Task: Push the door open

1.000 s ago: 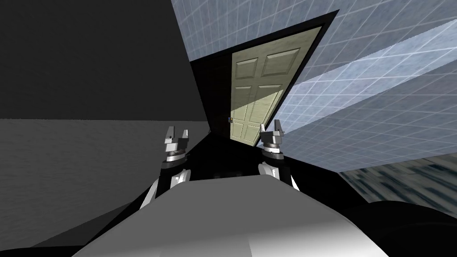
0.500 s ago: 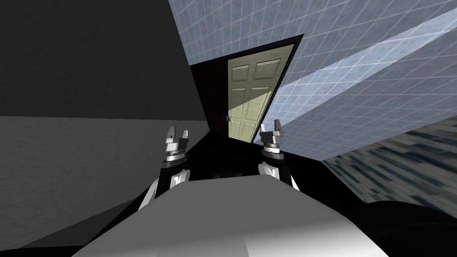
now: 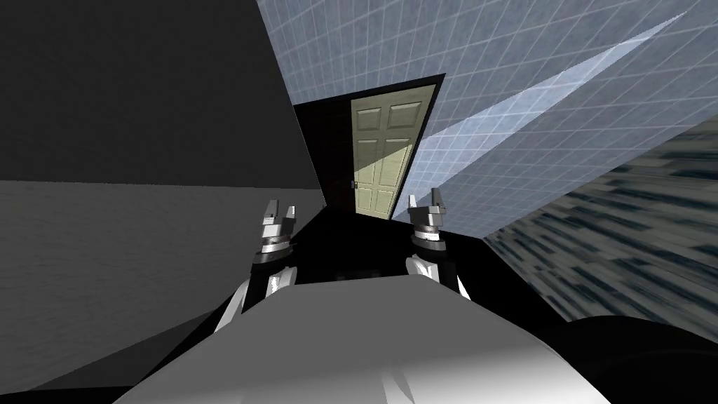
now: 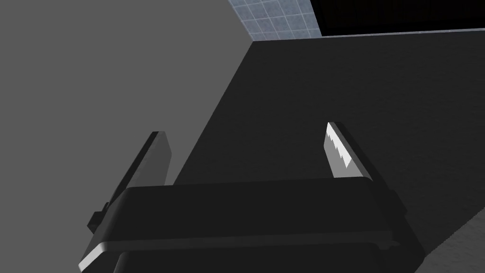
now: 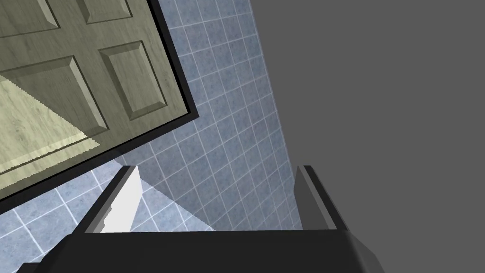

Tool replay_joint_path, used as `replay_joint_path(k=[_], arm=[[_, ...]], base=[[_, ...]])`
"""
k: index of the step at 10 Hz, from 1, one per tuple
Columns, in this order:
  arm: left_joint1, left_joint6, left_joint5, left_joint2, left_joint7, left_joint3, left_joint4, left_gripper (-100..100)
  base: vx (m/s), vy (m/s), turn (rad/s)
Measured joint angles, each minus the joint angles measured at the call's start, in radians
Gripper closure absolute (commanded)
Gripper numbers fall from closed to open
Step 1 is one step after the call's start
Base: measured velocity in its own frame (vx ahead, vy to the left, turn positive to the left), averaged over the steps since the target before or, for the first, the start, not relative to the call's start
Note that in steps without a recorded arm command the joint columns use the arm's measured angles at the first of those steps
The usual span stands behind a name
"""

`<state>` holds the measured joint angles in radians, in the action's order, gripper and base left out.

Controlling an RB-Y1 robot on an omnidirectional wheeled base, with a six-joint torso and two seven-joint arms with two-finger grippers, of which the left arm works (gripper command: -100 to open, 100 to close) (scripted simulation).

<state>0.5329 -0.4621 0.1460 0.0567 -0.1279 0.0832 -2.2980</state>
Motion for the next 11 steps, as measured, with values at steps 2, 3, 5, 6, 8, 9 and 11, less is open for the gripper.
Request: replay_joint_path(k=[2,3,5,6,8,9,11], arm=[[-0.015,0.024,0.01,0.008,0.007,0.02,0.017,-100],[-0.013,0.035,0.017,0.009,0.012,0.026,0.02,-100],[-0.015,0.053,0.028,0.016,0.021,0.045,0.034,-100],[-0.021,0.066,0.036,0.018,0.027,0.053,0.041,-100],[-0.012,0.086,0.051,0.021,0.04,0.075,0.054,-100],[-0.02,0.097,0.058,0.025,0.044,0.089,0.069,-100],[-0.04,0.134,0.073,0.033,0.056,0.112,0.088,-100]], base=[[-0.183,0.033,-0.212],[-0.204,0.048,-0.268],[-0.213,0.025,-0.233],[-0.166,0.025,-0.345],[-0.104,0.047,-0.302],[-0.079,0.052,-0.181],[-0.064,0.045,-0.286]])
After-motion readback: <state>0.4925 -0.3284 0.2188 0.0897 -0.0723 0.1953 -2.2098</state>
